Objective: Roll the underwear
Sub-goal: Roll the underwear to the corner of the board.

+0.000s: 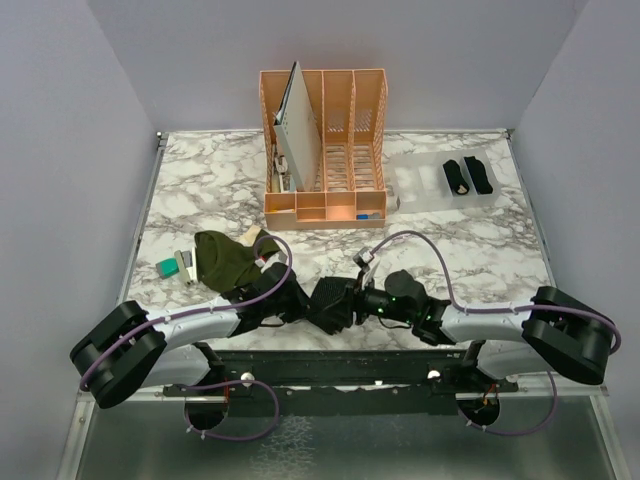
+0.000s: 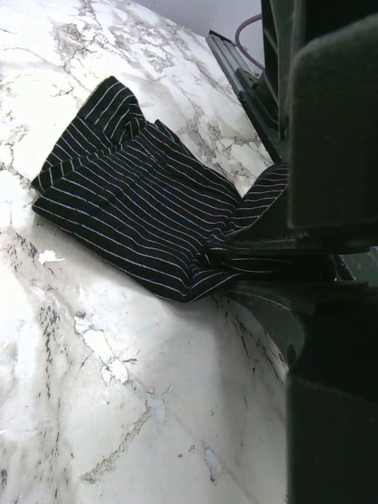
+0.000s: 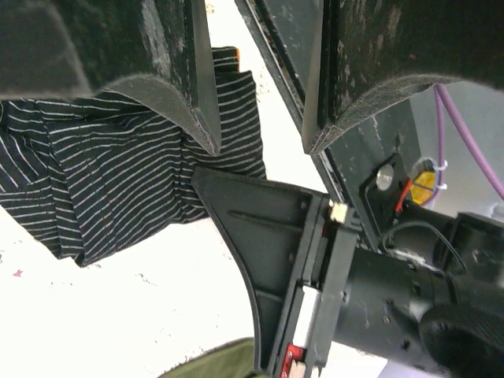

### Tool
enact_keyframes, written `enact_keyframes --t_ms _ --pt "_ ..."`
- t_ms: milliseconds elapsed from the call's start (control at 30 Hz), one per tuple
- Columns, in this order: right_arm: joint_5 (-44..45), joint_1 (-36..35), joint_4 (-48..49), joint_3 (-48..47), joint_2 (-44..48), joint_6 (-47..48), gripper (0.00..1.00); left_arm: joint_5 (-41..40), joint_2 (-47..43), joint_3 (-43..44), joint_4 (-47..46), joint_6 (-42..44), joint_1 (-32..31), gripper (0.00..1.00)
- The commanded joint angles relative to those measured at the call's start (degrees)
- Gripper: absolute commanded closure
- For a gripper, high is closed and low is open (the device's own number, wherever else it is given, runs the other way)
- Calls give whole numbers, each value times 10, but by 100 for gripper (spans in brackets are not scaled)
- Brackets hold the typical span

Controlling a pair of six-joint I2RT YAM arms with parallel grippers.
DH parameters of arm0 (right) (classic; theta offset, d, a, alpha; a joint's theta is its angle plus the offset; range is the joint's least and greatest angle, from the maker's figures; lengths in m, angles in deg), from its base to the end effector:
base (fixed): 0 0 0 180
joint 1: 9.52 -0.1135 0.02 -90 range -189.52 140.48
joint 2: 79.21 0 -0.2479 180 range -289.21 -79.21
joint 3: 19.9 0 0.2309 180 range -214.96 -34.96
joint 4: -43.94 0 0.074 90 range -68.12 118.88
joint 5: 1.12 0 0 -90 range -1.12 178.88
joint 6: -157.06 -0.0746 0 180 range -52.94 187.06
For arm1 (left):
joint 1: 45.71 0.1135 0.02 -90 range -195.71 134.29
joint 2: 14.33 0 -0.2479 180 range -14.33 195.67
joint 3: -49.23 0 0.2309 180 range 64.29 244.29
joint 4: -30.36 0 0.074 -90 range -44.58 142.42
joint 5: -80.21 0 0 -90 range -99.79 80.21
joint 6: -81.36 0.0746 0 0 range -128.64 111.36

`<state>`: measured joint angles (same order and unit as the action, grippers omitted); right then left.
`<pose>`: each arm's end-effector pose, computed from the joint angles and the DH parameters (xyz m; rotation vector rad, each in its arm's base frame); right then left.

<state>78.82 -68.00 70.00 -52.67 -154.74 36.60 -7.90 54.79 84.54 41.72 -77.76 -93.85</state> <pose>0.1294 0.2360 0.1544 -0.6252 1.9523 1.1947 0.1505 -0.1716 0.1113 -0.4567 2.5639 -0.9395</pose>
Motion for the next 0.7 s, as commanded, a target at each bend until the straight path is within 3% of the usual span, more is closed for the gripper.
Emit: enact_keyframes --t_ms 0,367,567,667 --pt "28 0 -106 -42 22 -31 51 -15 7 6 42 20 -3 100" --pt "18 0 -160 -92 19 37 48 -40 -26 1 76 30 -3 100" --pt "148 -80 -135 -79 50 189 43 -52 -26 13 103 35 -3 100" --pt "206 -81 -142 -82 64 165 40 -60 -17 29 124 43 -3 100"
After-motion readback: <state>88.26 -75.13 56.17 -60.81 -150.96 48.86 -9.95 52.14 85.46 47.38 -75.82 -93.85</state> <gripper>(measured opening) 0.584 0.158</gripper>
